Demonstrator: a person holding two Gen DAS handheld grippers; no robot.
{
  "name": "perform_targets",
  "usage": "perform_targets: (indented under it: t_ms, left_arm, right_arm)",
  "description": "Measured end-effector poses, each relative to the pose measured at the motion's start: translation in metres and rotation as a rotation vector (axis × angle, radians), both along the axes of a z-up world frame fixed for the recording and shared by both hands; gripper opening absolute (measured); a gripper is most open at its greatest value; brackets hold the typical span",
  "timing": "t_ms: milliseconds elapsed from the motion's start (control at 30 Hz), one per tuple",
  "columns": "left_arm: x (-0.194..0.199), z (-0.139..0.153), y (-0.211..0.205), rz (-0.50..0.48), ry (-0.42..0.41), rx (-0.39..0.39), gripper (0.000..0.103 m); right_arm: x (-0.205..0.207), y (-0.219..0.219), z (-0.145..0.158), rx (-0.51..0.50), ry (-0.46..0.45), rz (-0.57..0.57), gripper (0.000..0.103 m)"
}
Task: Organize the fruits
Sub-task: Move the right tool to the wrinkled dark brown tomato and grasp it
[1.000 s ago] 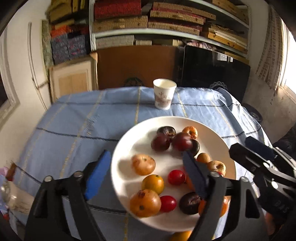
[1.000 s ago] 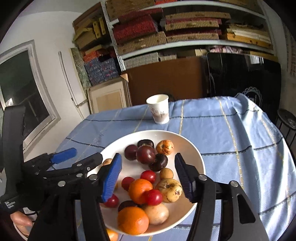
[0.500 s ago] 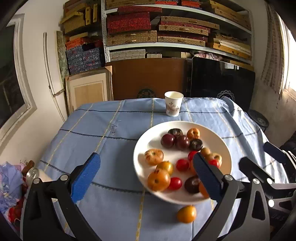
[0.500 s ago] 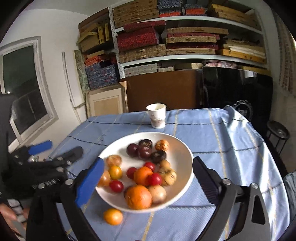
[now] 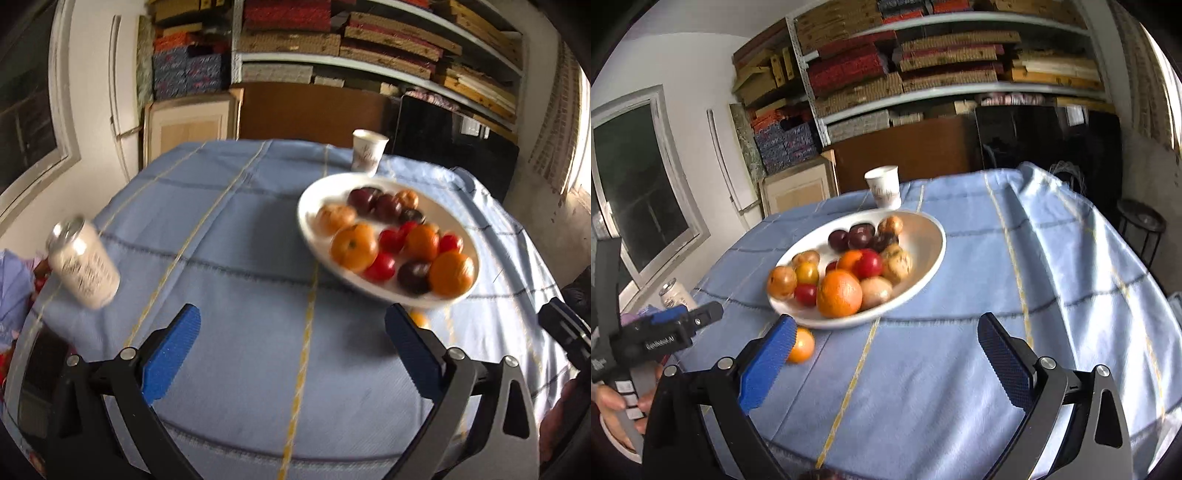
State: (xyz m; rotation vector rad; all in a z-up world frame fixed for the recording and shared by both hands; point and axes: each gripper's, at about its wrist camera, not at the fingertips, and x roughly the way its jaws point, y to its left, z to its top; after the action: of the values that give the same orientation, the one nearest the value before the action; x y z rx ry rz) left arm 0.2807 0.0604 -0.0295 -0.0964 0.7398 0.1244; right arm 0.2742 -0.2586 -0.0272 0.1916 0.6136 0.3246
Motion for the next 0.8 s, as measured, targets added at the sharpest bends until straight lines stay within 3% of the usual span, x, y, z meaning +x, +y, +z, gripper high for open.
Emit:
perform_targets:
  t_ms: [133, 467, 700, 800]
  left_arm:
    - [-0.013, -0.009, 0.007, -0.004, 0.021, -0.034, 0.098]
    - [-0.019, -0.015, 0.002, -0.032, 0.036, -0.04, 0.098]
    - [-0.016, -0.019, 0.005, -0.017, 0.05, -0.052, 0.098]
    - [-0.014, -0.023, 0.006, -0.012, 0.064, -0.055, 0.098]
  right_arm:
    - [-0.012, 0.007, -0.004, -0.016, 0.03, 0.007, 0.099]
    - [-0.042, 0.038, -0.016, -0.163, 0.099, 0.234, 0.099]
    - [-0.052, 0.047, -0.031, -0.204, 0.178, 0.339, 0.079]
    - [-0.055, 0.048, -0.035, -0.218, 0.196, 0.353, 0.077]
